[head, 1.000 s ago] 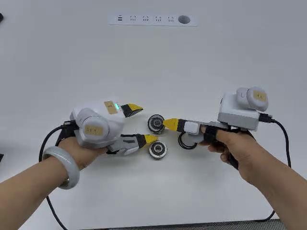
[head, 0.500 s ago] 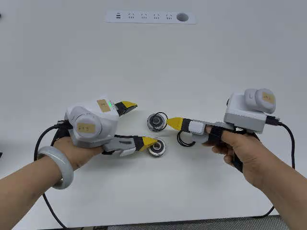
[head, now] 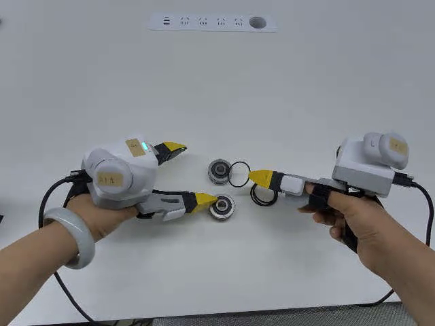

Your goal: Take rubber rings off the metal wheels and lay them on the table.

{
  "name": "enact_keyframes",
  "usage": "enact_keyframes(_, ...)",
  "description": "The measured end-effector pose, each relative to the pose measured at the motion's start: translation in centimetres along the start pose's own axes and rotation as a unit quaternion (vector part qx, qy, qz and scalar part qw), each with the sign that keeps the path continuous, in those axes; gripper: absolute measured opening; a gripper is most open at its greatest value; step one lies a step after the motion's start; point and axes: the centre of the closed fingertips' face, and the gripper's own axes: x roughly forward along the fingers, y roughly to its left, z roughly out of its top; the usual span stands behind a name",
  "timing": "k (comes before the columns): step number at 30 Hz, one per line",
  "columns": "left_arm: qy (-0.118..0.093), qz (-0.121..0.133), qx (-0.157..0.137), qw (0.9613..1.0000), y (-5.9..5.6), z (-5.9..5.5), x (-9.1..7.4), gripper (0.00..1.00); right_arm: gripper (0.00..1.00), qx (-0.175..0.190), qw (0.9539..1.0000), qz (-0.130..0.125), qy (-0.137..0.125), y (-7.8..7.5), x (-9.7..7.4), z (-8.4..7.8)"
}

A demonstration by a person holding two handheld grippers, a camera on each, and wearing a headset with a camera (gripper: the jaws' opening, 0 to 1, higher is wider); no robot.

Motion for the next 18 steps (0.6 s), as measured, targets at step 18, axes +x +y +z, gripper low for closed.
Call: enact_keyframes(18,0.005,-0.001,0.000,1.0000,-0.1,-0.3,-0.2,0.65,0.02,0.022,0.9994,-0.027,-0.008,-2.2,-2.0,-0.9)
